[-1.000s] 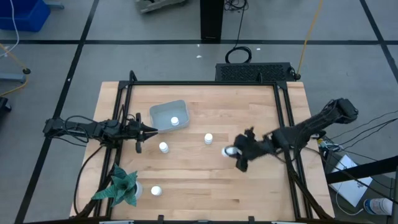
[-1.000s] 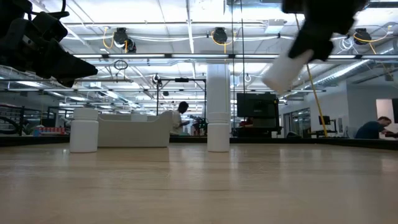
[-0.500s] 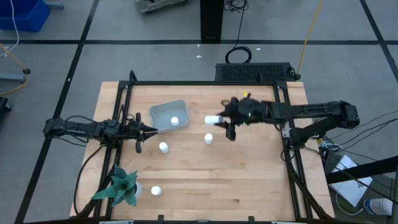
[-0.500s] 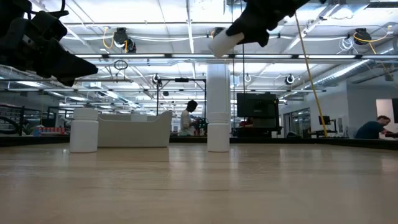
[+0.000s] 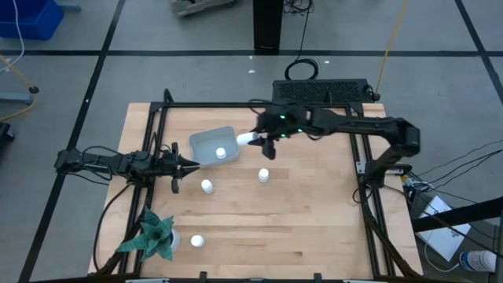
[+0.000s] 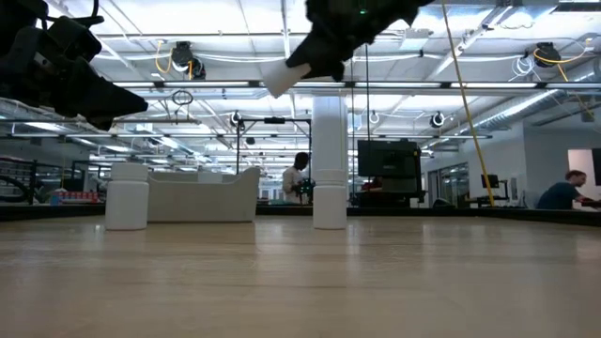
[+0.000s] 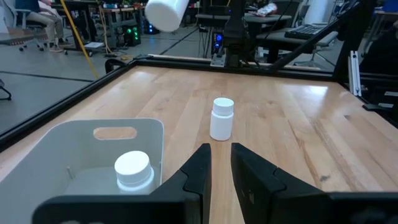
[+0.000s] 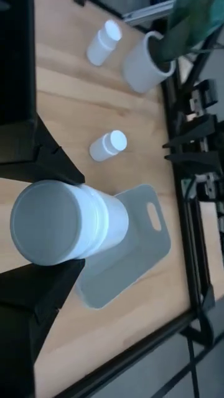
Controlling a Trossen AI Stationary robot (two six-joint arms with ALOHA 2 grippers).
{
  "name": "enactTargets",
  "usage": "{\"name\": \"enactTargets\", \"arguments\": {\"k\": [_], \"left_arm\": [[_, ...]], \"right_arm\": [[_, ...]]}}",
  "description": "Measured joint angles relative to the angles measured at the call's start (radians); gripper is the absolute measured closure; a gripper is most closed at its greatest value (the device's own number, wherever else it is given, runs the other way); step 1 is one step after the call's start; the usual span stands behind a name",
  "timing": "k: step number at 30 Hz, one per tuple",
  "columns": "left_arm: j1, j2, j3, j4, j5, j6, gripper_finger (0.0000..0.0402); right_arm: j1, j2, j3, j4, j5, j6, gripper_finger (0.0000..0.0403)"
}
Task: Pick and place pill bottles into a basket
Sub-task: Put the white pill bottle in the gray bin
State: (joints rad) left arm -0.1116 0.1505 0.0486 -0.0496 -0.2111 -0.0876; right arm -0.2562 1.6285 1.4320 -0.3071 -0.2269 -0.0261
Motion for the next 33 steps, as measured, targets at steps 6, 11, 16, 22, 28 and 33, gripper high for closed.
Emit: {"name": "enactTargets", "arguments": {"k": [6, 11, 16, 22, 28, 33], "left_arm": [[0.000, 0.000, 0.000, 0.000, 0.000, -0.021, 0.0337], [0.000, 0.000, 0.000, -0.002, 0.001, -0.038, 0.0337], [0.000, 0.000, 0.000, -0.010, 0.002, -0.046, 0.0337], [0.000, 0.000, 0.000, -0.009, 0.002, -0.035, 0.0337], [0.000, 0.000, 0.000, -0.002, 0.001, -0.011, 0.0337], [0.000, 0.000, 0.000, 0.002, 0.000, 0.008, 0.0337]], "right_arm": [[-0.001, 0.154, 0.199, -0.077, -0.009, -0.071, 0.0242], [-0.013, 0.231, 0.288, -0.111, -0.012, -0.101, 0.0242], [-0.045, 0.269, 0.310, -0.108, -0.024, -0.117, 0.0242], [-0.088, 0.289, 0.310, -0.092, -0.066, -0.099, 0.0242], [-0.099, 0.303, 0.310, -0.067, -0.103, -0.094, 0.0242], [-0.101, 0.346, 0.311, -0.027, -0.125, -0.085, 0.0242]]}}
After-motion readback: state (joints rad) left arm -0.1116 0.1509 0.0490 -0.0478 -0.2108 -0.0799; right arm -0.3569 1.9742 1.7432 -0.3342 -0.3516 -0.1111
